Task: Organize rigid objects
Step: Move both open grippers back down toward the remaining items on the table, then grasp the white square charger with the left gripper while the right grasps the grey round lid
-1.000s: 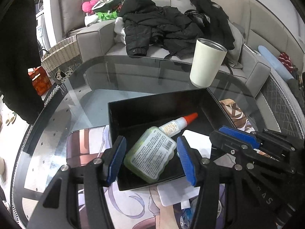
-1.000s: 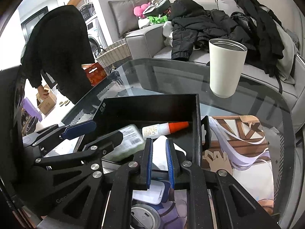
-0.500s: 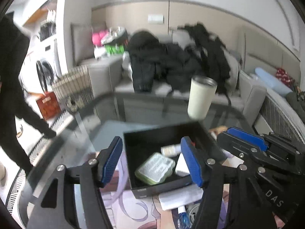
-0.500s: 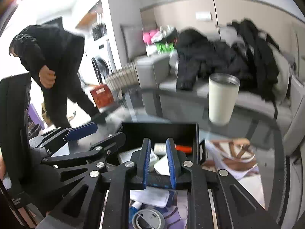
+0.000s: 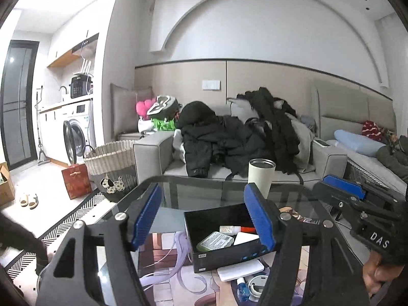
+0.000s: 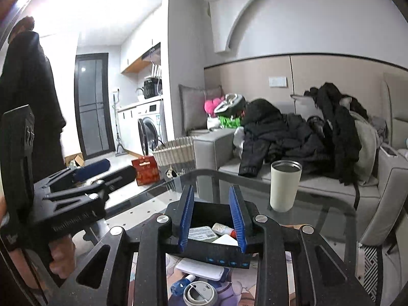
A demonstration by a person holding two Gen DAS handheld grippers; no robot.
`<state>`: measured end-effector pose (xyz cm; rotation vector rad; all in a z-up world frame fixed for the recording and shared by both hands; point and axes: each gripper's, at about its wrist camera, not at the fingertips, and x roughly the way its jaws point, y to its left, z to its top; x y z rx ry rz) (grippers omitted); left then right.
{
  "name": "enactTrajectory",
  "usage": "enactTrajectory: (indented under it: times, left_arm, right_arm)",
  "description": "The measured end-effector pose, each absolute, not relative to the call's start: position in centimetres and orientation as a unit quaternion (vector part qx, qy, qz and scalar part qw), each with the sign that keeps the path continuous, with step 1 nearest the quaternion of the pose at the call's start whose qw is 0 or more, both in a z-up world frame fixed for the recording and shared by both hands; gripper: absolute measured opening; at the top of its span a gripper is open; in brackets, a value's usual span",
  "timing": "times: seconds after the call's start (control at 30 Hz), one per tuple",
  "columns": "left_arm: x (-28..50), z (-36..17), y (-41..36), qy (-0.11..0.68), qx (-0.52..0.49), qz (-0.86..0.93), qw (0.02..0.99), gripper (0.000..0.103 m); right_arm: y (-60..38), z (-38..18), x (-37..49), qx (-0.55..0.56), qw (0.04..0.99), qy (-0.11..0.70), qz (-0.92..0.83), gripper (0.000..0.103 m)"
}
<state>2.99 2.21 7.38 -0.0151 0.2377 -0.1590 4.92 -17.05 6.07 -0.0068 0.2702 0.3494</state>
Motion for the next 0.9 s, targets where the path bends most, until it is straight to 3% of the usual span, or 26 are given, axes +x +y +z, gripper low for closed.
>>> enactTrajectory:
  times: [0.23,0.6,0.73,0.9]
  left_arm:
    - [2.0,5.8,2.1,0.149,0.006,-0.097,0.984,0.069]
    - [4.0,-3.8,-2.0,0.371,0.038,-0.123,0.920,0.072]
    - [3.8,-5.8,-3.0,0.402,0.059,-0.118,0.906,0.078]
    - [2.9,-7.0,-3.2,0.420,0.075,-0.125,0.896,0.078]
  right_arm:
    - [-18.0,5.6,3.1,-0.010,0.975,0.135,0.175,0.029]
    - [-17.4,3.0,4.7,-0.028,0.966,0.197,0.168,0.033]
    - [-16.8,0.6,6.0,-0.040,0.954,0.241,0.172,0.038]
    - [-15.4,-3.2,8.6,-0.040,0.919,0.338,0.197,0.042]
